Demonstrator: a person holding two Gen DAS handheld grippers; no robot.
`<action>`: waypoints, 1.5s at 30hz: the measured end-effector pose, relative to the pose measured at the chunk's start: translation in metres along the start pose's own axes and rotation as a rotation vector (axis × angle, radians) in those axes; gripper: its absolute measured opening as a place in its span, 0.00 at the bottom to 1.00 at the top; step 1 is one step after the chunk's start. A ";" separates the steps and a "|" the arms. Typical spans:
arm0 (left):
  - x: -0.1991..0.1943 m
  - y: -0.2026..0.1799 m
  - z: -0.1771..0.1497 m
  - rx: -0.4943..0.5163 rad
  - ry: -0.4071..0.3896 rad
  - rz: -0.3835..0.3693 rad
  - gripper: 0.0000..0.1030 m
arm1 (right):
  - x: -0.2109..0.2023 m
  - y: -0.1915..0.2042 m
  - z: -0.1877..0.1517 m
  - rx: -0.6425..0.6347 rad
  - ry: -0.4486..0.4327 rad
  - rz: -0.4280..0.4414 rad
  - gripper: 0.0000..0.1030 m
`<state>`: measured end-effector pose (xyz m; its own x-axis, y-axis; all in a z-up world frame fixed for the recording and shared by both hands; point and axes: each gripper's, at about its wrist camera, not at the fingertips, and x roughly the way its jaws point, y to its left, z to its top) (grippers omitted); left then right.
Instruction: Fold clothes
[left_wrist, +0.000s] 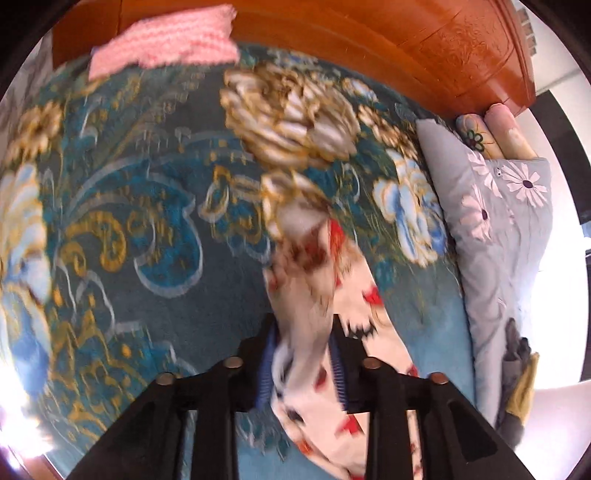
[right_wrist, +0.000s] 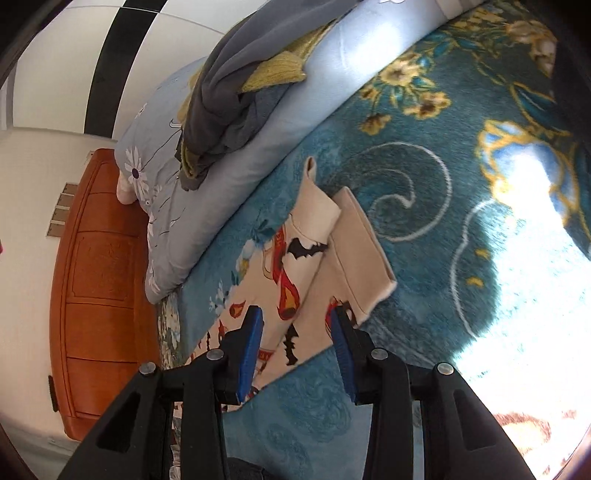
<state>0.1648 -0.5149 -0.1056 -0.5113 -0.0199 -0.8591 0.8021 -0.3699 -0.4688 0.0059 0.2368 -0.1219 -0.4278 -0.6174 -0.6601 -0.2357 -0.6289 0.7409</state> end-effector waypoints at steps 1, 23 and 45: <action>-0.002 0.001 -0.007 -0.016 0.012 -0.007 0.46 | 0.006 0.001 0.005 0.005 0.001 -0.002 0.38; -0.020 -0.161 -0.272 0.165 0.159 -0.205 0.59 | 0.123 0.111 0.007 -0.334 0.235 -0.121 0.20; 0.006 -0.137 -0.277 0.026 0.232 -0.282 0.65 | 0.178 0.155 0.003 -0.636 0.282 -0.180 0.52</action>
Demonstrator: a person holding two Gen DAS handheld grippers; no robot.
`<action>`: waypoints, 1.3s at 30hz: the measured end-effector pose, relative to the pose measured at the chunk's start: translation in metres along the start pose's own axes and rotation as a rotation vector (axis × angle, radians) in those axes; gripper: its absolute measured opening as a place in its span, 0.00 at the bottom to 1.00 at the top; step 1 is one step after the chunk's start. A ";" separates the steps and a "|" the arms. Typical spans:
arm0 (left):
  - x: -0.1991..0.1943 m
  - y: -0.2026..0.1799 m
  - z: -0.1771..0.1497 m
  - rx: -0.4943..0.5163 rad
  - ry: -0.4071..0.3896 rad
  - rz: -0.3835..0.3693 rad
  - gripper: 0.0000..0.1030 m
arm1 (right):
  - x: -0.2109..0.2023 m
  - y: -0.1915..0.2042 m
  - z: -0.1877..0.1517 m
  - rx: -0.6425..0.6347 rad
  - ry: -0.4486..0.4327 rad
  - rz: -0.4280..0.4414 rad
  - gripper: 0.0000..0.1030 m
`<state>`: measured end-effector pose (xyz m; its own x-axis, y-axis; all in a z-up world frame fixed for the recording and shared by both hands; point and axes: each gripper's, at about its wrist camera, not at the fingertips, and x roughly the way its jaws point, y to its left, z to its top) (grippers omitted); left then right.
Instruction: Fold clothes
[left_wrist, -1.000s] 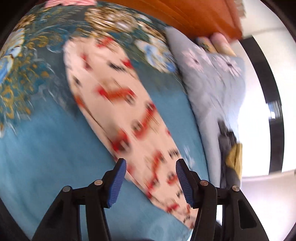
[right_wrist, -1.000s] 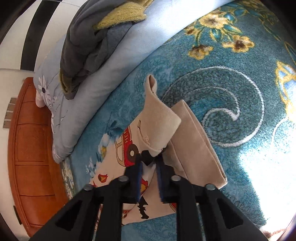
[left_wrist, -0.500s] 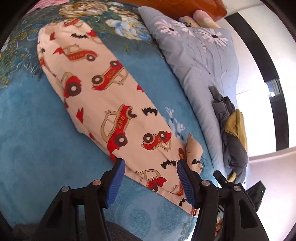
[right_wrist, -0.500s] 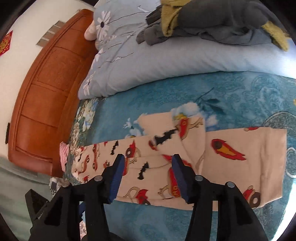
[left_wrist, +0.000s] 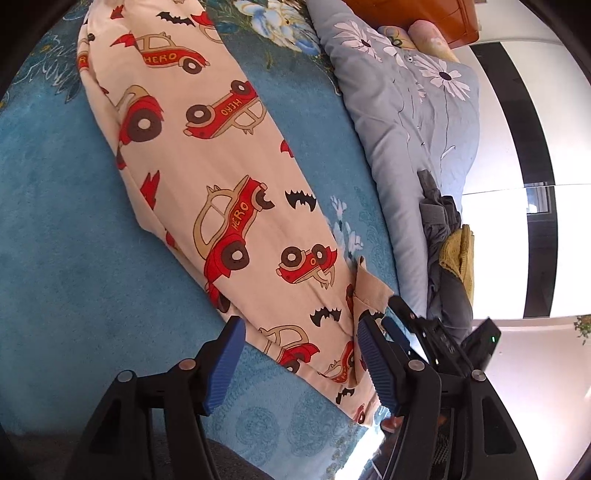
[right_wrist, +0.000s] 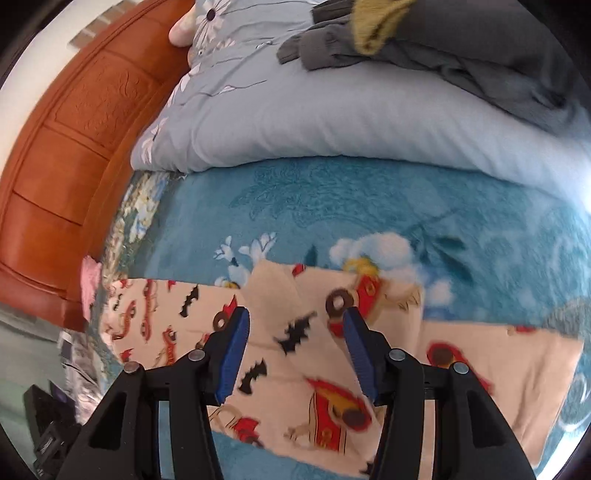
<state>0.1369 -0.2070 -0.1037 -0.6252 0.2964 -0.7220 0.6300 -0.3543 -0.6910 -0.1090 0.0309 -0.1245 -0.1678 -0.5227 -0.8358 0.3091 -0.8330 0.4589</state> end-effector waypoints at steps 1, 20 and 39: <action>0.001 0.000 0.000 0.004 -0.001 -0.001 0.66 | 0.005 0.002 0.004 -0.015 0.001 -0.016 0.52; -0.001 0.002 0.002 -0.002 0.008 -0.050 0.69 | -0.065 -0.011 -0.003 0.195 -0.116 0.314 0.06; -0.004 0.003 0.003 -0.010 0.019 -0.053 0.71 | -0.122 -0.156 -0.128 0.563 -0.209 0.094 0.06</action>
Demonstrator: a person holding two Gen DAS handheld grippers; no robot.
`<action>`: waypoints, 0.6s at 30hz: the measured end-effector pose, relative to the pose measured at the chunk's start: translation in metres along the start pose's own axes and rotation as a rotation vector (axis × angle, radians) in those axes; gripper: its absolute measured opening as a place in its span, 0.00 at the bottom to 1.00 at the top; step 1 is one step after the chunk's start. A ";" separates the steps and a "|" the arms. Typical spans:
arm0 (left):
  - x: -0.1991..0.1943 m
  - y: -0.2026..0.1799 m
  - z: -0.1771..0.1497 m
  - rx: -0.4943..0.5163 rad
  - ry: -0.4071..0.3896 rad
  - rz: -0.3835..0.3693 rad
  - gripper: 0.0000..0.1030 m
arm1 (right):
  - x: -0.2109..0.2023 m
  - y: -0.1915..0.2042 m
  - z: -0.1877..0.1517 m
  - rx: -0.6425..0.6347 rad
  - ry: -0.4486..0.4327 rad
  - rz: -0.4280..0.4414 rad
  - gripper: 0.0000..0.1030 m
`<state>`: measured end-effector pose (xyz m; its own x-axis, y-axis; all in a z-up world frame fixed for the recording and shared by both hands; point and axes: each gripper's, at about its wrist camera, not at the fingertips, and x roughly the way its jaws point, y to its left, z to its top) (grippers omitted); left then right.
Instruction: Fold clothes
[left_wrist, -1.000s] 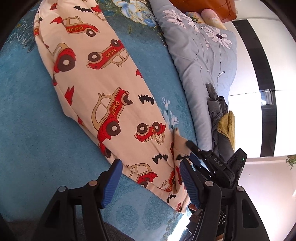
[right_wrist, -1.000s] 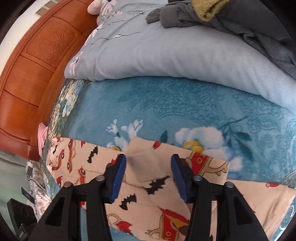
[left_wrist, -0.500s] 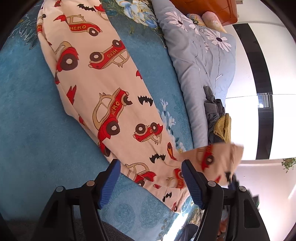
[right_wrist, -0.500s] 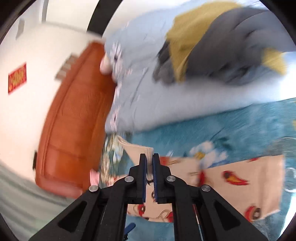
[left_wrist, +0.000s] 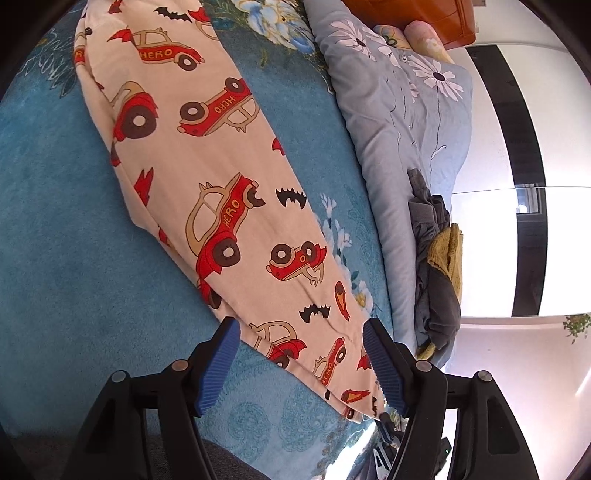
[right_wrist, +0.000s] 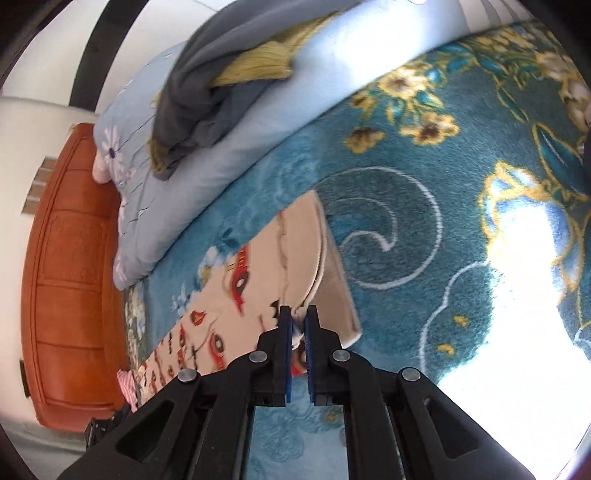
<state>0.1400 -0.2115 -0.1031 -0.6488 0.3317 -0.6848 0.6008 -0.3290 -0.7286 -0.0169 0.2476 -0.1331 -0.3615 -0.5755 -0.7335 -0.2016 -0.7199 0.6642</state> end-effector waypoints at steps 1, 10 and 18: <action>0.000 0.000 0.000 -0.002 -0.001 -0.002 0.71 | -0.003 0.003 -0.002 -0.005 -0.004 0.026 0.06; -0.001 0.001 0.000 -0.007 0.003 -0.007 0.72 | 0.015 -0.005 -0.013 -0.071 0.050 -0.090 0.07; 0.000 0.001 0.000 -0.008 0.006 -0.011 0.73 | 0.017 -0.029 -0.013 0.024 0.014 -0.082 0.25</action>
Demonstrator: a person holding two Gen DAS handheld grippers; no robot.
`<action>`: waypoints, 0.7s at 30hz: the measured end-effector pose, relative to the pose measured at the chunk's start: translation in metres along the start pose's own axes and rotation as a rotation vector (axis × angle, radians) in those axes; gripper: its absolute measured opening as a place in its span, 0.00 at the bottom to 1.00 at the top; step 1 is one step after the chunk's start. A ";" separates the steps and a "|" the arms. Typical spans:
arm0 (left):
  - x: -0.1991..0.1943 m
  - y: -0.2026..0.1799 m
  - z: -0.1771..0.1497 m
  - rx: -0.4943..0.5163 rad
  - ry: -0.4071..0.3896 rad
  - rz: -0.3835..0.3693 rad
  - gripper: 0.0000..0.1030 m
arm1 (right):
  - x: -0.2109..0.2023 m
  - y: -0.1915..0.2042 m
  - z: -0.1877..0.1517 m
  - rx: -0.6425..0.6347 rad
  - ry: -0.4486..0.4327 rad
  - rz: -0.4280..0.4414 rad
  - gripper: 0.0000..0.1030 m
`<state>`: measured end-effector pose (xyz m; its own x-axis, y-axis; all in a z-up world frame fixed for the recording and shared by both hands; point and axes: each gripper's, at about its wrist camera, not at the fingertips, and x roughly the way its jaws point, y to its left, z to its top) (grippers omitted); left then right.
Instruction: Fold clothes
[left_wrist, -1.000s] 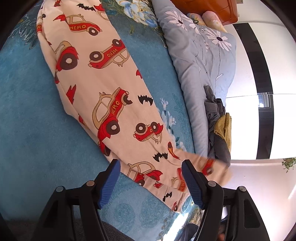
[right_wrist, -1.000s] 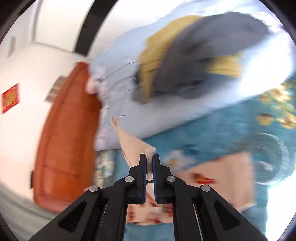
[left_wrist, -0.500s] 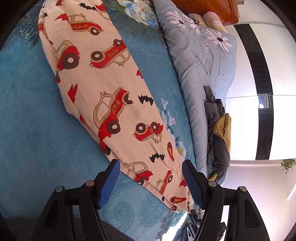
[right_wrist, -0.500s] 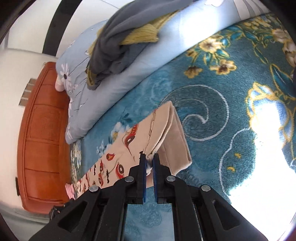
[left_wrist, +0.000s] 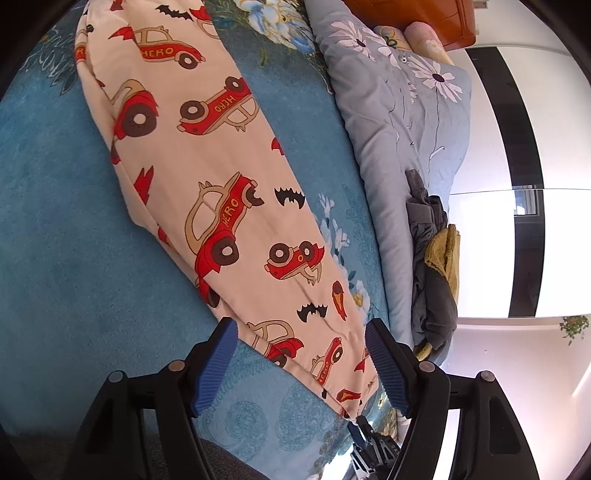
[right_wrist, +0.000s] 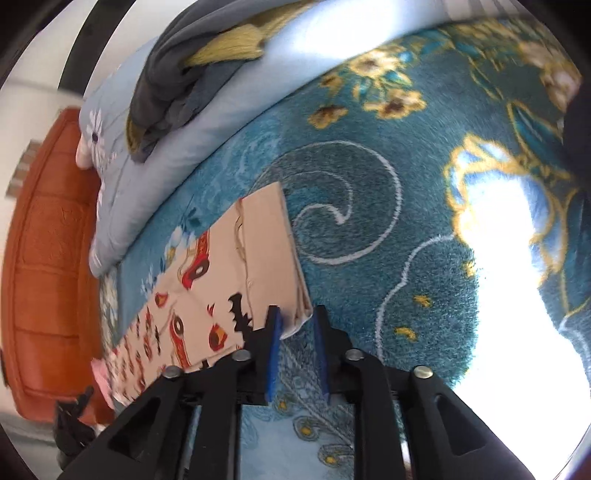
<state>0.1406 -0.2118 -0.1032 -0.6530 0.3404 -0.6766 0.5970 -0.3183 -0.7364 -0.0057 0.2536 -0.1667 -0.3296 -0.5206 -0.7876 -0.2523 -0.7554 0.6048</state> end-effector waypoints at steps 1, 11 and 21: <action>0.000 0.000 0.000 -0.002 0.001 0.000 0.73 | 0.002 -0.006 0.000 0.042 -0.007 0.028 0.26; 0.003 -0.001 0.000 0.004 0.007 0.000 0.73 | 0.009 -0.025 -0.008 0.219 -0.061 0.195 0.28; 0.004 0.001 0.000 -0.008 0.011 -0.007 0.74 | 0.022 -0.005 0.000 0.245 -0.022 0.284 0.22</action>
<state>0.1390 -0.2107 -0.1066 -0.6519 0.3520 -0.6717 0.5964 -0.3091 -0.7408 -0.0119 0.2459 -0.1875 -0.4363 -0.6849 -0.5835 -0.3576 -0.4631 0.8109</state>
